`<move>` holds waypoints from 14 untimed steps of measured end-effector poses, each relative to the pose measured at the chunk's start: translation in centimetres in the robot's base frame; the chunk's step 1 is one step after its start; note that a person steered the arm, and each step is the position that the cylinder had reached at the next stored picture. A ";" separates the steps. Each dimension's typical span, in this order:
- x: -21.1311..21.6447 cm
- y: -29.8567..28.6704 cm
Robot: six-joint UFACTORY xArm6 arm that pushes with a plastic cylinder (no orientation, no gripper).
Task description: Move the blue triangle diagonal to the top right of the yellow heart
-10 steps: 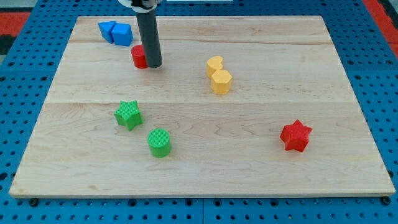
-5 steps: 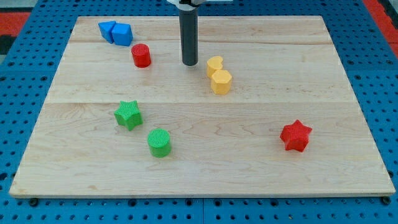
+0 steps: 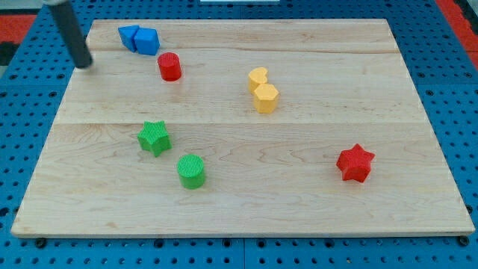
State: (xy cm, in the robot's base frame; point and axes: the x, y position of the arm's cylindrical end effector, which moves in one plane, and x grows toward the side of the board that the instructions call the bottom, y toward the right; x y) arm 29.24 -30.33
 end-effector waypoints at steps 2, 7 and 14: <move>-4.4 2.8; -4.8 21.8; -6.4 37.9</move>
State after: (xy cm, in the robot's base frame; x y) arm 22.88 7.53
